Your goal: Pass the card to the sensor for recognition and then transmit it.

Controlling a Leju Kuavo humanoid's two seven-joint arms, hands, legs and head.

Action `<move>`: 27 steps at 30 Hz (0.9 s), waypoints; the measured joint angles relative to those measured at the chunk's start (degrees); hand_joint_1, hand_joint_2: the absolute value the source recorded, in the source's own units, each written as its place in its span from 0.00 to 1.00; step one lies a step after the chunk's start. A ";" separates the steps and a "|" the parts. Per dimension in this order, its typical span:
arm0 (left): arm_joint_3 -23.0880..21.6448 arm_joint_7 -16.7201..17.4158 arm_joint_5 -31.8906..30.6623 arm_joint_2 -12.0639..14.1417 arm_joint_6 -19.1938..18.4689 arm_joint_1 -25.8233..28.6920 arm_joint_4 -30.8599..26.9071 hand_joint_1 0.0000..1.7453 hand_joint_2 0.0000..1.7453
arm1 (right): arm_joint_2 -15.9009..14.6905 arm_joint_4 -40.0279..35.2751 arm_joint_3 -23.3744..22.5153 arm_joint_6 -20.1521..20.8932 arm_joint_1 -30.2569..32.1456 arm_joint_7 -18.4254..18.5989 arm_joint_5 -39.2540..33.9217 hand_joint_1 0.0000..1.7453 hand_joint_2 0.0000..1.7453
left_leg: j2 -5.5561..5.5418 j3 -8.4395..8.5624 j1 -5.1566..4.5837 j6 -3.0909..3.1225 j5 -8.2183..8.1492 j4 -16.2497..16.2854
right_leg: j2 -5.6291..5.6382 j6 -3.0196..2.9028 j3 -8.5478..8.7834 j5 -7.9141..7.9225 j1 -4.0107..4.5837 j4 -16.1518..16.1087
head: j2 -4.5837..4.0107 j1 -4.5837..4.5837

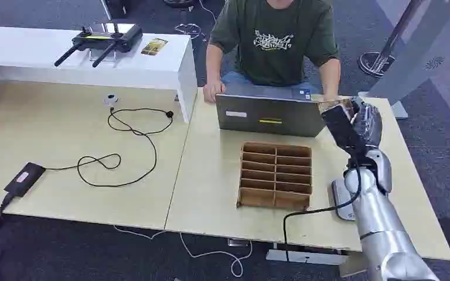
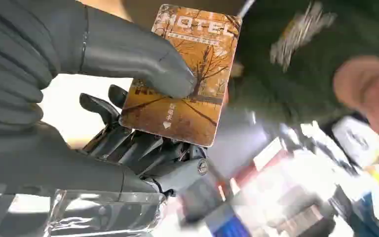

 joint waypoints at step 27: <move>-0.09 0.85 -0.15 0.04 -0.48 0.02 0.00 0.00 0.00 | -12.21 3.63 -2.90 8.97 -0.12 4.83 -21.05 1.00 1.00 | -0.05 -0.03 -0.03 0.02 -0.02 0.02 | -0.07 0.00 -0.02 0.00 -0.03 -0.03 | 0.00 -0.02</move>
